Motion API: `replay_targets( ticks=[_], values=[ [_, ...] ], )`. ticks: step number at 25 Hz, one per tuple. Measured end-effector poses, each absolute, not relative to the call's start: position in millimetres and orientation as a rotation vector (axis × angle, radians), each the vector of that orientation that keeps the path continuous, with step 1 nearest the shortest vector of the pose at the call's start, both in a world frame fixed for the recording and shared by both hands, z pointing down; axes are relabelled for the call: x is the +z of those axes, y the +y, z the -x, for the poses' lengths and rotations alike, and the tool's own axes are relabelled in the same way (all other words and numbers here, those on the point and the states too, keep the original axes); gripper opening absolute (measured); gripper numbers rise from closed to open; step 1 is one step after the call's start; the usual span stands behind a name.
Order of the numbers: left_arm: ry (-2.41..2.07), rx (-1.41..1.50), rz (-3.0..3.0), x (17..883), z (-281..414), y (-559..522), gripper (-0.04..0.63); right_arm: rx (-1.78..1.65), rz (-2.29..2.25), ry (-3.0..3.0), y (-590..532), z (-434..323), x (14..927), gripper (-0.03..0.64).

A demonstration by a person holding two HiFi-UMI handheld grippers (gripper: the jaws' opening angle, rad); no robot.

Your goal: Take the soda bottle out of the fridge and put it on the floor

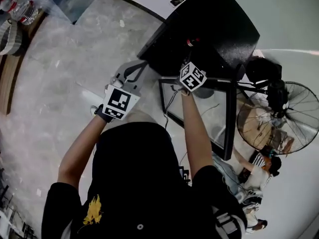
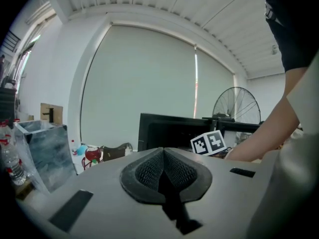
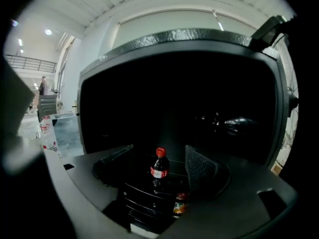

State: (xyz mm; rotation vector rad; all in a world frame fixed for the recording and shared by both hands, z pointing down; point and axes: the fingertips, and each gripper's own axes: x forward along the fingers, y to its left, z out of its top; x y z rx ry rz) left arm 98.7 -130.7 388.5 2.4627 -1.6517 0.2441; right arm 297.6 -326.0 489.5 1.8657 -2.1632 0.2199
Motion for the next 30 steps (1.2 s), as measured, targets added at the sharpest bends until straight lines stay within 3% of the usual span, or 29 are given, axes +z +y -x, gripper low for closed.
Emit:
replay_targets(
  ticks=[22,30],
  values=[
    [-1.743,0.258,-2.259,418.9,-83.0,-124.4,0.018,0.337,-1.739,-2.006,-434.5,-288.7,571.0,0.264],
    [-1.763,0.269,-2.235,420.4,-73.8,-122.9,0.018,0.324,-1.706,-1.982,-442.3,-286.4,578.5,0.204]
  ],
)
